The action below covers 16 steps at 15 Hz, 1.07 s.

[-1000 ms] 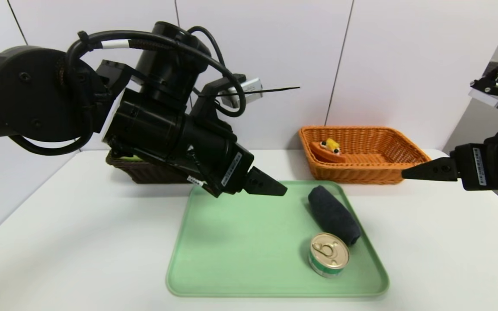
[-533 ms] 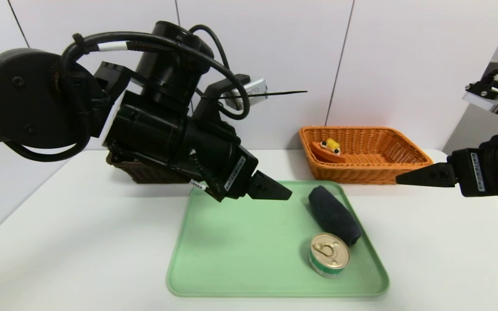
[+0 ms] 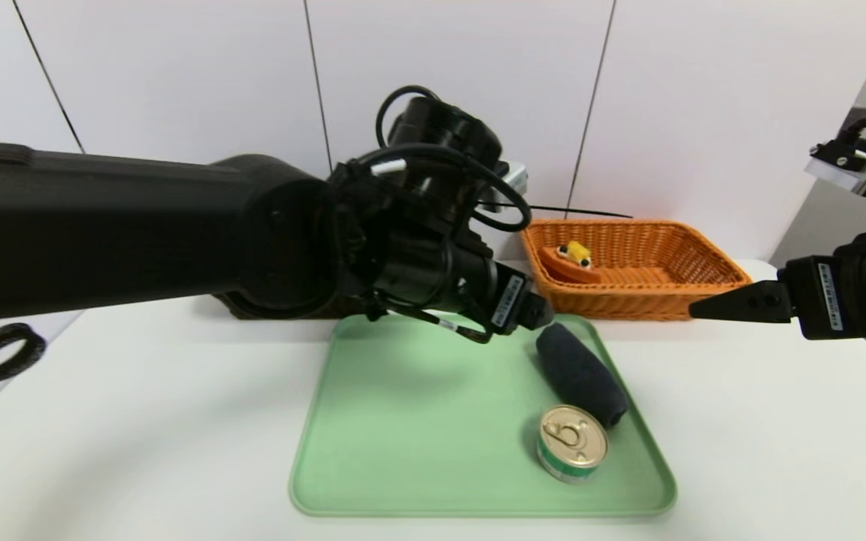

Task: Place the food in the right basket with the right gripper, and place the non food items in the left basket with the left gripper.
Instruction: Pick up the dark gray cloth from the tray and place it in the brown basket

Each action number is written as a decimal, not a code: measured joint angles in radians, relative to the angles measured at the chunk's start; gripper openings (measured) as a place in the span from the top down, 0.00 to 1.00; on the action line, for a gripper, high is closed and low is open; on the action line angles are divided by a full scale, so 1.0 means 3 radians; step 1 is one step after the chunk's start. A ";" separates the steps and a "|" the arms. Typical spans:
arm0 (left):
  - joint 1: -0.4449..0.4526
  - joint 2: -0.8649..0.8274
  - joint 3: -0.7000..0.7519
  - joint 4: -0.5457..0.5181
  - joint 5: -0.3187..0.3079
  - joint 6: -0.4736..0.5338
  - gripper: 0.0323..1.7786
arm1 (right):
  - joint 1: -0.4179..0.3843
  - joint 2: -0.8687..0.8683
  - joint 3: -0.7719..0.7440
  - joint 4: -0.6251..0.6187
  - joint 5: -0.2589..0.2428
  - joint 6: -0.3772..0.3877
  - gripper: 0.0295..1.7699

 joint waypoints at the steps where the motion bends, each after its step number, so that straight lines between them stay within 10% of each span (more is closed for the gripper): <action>1: -0.0077 0.0123 -0.0108 -0.0003 0.0148 -0.0160 0.05 | -0.0002 0.0000 0.0006 0.0000 0.0000 0.0005 0.03; 4: -0.0261 0.0457 -0.0387 -0.0005 0.0430 -0.0524 0.05 | -0.0018 -0.0007 0.0036 0.0001 -0.0003 0.0008 0.03; 16: -0.0404 0.1156 -0.0796 -0.0016 0.0446 -0.0857 0.05 | -0.0042 -0.0025 0.0155 0.0000 -0.0005 0.0016 0.03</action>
